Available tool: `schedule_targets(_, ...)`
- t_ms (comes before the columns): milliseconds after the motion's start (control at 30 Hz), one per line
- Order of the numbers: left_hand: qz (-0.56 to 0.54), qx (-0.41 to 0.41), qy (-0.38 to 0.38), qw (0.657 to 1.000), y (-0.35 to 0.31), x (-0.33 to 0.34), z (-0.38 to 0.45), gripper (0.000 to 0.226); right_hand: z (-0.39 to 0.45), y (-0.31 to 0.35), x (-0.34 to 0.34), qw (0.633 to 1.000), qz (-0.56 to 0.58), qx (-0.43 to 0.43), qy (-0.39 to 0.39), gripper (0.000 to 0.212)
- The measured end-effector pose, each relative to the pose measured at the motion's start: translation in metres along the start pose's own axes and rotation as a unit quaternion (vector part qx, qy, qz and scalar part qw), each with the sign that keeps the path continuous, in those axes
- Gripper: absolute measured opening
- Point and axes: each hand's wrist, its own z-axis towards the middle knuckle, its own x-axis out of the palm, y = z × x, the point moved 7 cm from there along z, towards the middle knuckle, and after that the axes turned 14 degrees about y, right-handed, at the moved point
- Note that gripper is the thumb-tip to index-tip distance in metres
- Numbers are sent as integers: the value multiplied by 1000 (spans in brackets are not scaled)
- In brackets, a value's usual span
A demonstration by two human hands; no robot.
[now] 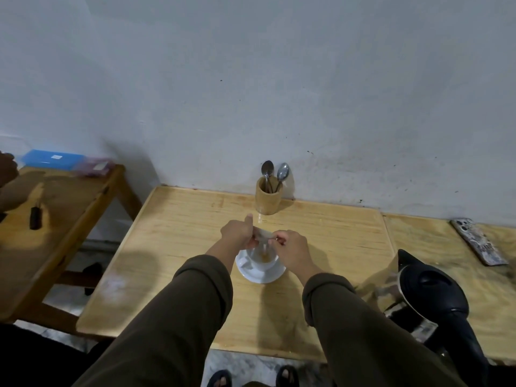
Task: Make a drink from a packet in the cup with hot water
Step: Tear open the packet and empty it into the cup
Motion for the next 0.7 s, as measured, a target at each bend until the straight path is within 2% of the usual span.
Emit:
schedule_targets(100, -5, 2, 5, 1000, -1, 1, 0, 61, 2, -2, -3, 999, 33, 17, 1, 16)
schedule_targets(233, 35, 19, -2, 999, -4, 3, 1, 60, 5, -5, -5, 998, 49, 43, 19, 32)
schedule_targets(467, 71, 32, -3, 997, -6, 2, 9, 57, 9, 0, -6, 998, 39, 36, 32, 13)
schedule_targets(700, 40, 42, 16, 998, -6, 3, 13, 56, 15, 1, -9, 999, -17, 25, 12, 16)
